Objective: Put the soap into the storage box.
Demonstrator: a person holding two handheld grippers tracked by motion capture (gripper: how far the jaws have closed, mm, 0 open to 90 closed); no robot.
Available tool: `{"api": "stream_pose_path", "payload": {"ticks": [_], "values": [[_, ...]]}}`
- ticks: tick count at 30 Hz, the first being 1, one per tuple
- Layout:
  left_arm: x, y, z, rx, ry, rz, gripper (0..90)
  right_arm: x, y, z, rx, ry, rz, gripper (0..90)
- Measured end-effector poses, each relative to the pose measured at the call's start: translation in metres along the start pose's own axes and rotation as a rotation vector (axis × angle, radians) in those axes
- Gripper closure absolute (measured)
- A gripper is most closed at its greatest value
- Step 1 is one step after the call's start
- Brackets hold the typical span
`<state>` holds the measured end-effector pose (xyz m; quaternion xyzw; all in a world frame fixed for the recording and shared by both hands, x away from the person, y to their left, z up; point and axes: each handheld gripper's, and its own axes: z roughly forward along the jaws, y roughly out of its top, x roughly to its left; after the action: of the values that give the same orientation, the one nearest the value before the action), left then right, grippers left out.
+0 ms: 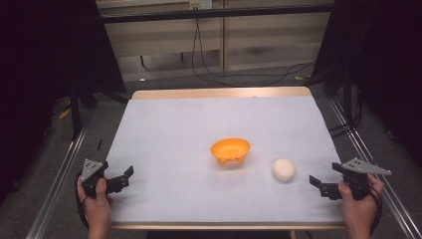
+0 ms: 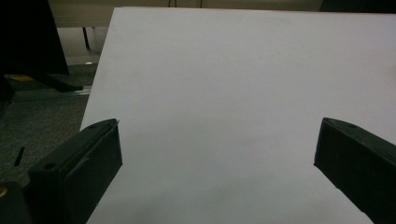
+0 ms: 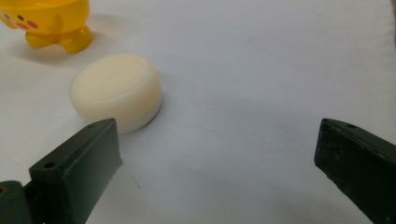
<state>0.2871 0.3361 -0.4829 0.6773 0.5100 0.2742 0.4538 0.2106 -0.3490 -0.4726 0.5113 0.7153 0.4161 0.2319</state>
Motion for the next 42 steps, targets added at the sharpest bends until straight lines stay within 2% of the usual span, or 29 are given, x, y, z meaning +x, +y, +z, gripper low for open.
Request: {"api": "stream_pose_path", "payload": {"ticks": [5,10,15,20,26,42], "values": [[0.0,0.0,0.0,-0.001,-0.008,-0.005,0.8,0.004,0.007,0.007,0.06,0.043,-0.025,0.0],[0.0,0.0,0.0,-0.001,-0.007,-0.006,0.8,0.005,0.013,0.012,0.089,0.067,-0.038,0.0],[0.0,0.0,0.0,0.001,-0.005,-0.009,0.8,0.008,0.021,0.014,0.135,0.068,-0.078,0.0],[0.001,0.0,0.0,0.0,-0.008,-0.01,0.8,0.01,0.027,0.017,0.168,0.094,-0.081,0.0],[0.001,0.0,0.0,0.005,-0.003,-0.01,0.8,0.015,0.035,0.024,0.211,0.117,-0.107,0.2],[0.002,0.0,0.0,0.002,-0.01,-0.016,0.8,0.037,0.055,0.052,0.27,0.199,-0.177,4.7]]}}
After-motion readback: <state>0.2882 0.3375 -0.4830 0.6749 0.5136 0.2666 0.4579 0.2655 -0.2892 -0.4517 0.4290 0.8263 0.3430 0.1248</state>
